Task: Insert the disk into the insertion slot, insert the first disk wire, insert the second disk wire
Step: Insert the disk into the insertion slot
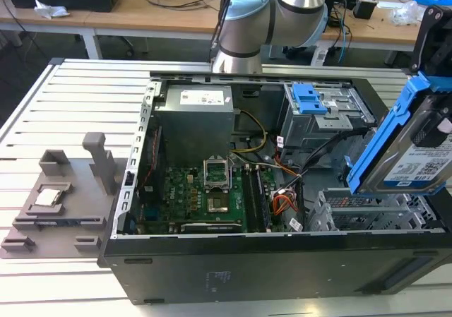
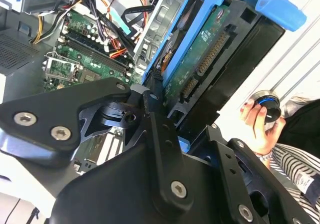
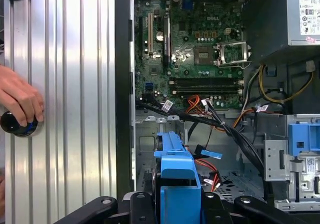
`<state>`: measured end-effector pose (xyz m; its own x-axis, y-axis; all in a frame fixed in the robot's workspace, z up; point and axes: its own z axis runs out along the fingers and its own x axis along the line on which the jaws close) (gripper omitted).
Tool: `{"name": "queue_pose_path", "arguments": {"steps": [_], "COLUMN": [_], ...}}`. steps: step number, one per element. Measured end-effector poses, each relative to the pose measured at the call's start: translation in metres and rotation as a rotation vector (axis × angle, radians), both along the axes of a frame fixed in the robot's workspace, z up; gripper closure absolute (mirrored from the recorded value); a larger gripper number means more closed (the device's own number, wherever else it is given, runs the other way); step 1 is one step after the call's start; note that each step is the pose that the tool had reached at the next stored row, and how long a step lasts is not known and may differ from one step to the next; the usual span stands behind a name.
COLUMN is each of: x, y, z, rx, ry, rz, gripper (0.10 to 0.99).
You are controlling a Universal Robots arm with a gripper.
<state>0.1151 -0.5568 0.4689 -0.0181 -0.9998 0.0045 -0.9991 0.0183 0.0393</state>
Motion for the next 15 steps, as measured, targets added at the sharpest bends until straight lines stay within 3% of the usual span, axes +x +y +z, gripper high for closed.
{"name": "queue_pose_path", "arguments": {"steps": [15], "x": [0.0], "y": [0.0], "z": [-0.0071], "rx": [0.0], "ry": [0.0], "rz": [0.0], "gripper": [0.725]}}
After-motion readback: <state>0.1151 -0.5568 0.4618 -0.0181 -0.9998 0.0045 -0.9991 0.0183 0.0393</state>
